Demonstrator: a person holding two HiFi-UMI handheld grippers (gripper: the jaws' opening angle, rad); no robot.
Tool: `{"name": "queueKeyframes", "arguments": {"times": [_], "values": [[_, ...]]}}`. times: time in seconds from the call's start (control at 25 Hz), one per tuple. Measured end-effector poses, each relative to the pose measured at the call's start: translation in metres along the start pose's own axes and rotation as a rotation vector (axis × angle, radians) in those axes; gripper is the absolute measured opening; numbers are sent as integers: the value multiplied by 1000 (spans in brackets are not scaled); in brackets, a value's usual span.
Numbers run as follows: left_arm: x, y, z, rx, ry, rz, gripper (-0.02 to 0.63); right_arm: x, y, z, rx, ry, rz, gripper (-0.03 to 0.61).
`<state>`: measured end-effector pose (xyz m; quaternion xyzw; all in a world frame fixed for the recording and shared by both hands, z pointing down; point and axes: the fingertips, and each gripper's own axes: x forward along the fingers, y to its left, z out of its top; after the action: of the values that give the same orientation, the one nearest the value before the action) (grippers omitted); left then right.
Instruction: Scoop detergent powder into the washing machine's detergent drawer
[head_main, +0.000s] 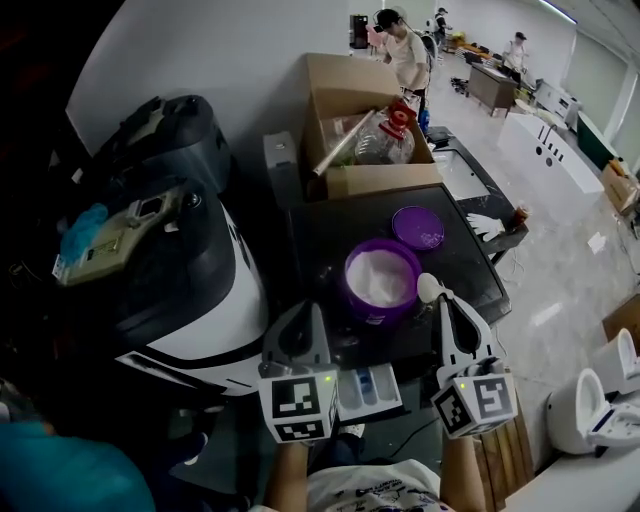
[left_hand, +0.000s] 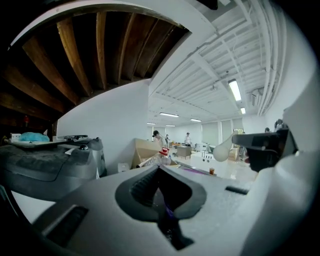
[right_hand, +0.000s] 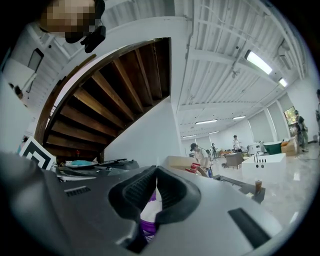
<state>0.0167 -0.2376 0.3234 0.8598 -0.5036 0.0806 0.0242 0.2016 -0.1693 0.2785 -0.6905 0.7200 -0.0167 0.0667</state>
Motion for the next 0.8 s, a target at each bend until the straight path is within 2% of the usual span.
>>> {"name": "queueKeyframes", "arguments": {"times": [0.48,0.8], "values": [[42,19,-21,-14,63,-2,2,49,-16,-35,13,114,13,20],[53,22,-31,-26,105,49,2,73,-26,-56,11,196,82,20]]}}
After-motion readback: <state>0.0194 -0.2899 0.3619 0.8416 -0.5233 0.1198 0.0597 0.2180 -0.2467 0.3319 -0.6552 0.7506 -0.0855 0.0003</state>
